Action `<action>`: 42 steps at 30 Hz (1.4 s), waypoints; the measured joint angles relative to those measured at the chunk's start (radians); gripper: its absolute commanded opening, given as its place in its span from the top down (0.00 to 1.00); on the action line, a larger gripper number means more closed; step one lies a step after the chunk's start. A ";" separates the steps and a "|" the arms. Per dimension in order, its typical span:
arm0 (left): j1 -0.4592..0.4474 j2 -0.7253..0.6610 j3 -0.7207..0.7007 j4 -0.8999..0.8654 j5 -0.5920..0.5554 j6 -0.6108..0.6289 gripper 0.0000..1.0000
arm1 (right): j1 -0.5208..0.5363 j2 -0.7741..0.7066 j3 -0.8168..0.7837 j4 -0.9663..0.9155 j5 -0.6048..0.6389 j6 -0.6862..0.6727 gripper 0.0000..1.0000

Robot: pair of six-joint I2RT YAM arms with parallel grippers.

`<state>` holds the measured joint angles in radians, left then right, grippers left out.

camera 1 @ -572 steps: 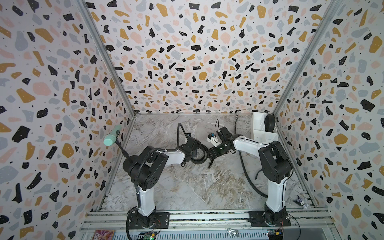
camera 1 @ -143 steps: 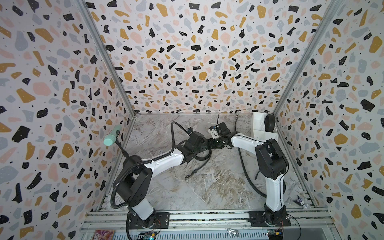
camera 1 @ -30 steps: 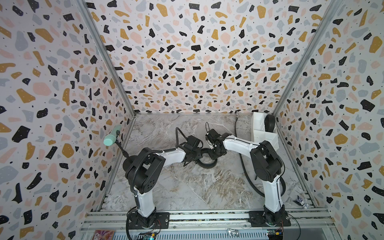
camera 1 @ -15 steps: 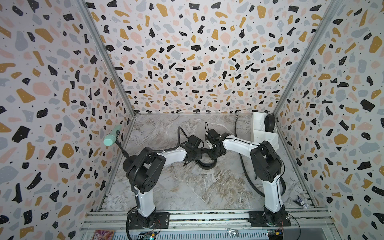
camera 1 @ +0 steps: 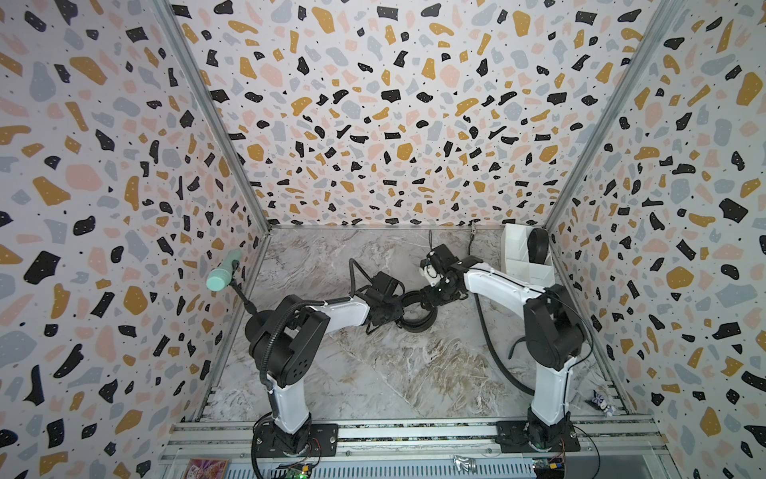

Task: Place the belts into the storage roll
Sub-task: Pick up the belt from the center of the board.

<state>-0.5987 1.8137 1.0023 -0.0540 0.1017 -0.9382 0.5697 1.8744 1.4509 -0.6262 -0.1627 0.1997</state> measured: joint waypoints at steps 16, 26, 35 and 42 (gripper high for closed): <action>0.000 -0.091 -0.120 0.451 0.020 -0.439 1.00 | 0.048 -0.534 -0.672 0.717 -0.221 0.363 0.11; -0.001 -0.114 -0.147 0.597 0.005 -0.592 1.00 | 0.077 -0.536 -0.853 1.189 -0.154 0.459 0.17; -0.014 -0.135 -0.172 0.626 -0.013 -0.653 1.00 | 0.077 -0.465 -0.863 1.413 -0.072 0.431 0.23; -0.027 -0.135 -0.172 0.637 -0.015 -0.673 1.00 | 0.077 -0.353 -0.851 1.517 -0.061 0.421 0.26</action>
<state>-0.6258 1.6791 0.8303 0.5827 0.0868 -1.6112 0.6464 1.5215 0.5995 0.8909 -0.2234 0.6205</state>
